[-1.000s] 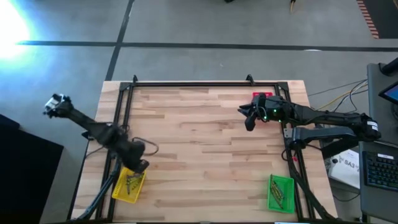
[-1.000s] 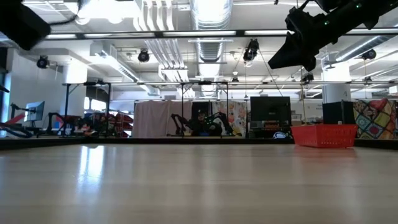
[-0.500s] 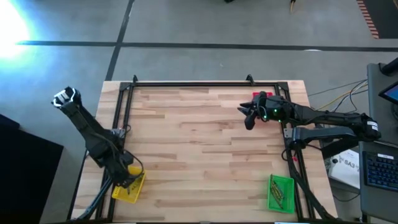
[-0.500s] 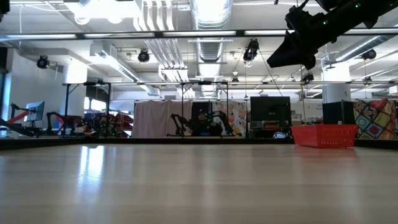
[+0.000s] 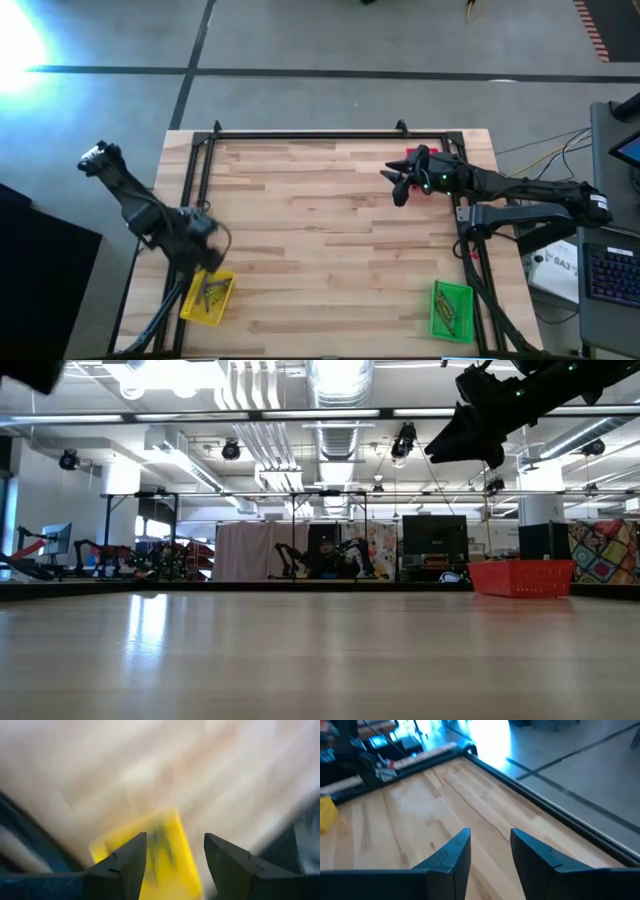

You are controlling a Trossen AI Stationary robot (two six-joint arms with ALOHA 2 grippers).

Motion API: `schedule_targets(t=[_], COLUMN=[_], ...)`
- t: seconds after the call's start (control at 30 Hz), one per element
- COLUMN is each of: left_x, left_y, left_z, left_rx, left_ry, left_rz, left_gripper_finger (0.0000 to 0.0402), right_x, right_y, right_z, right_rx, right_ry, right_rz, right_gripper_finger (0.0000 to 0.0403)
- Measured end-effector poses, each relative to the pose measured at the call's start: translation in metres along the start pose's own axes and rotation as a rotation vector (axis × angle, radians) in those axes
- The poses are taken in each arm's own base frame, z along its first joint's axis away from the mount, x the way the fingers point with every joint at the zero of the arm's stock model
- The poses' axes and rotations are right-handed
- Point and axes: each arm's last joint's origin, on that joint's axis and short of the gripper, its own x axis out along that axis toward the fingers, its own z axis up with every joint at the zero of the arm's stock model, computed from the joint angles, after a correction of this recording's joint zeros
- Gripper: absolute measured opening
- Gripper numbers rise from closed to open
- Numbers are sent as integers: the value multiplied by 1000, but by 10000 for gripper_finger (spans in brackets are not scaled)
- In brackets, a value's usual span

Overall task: Sort crayons
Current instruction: Return to Home Position

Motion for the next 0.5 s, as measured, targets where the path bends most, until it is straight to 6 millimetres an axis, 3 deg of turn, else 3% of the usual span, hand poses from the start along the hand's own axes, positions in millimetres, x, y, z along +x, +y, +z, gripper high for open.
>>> schedule_targets(t=[0.13,0.3,0.4,0.5], left_x=[-20,-13,-3,-9], left_y=[2,2,-15,-32], left_z=[26,52,70,94], left_rx=[10,220,381,556], left_ry=[-335,-399,-490,-660], left_rz=[77,166,1,-161], left_gripper_finger=[177,156,138,117], right_x=[6,28,43,47], right_y=[3,12,20,31], right_z=[4,4,5,9], right_rx=[12,5,-49,-140], right_ry=[-40,-69,-121,-187], right_rz=[43,153,262,542], right_gripper_finger=[121,104,92,78])
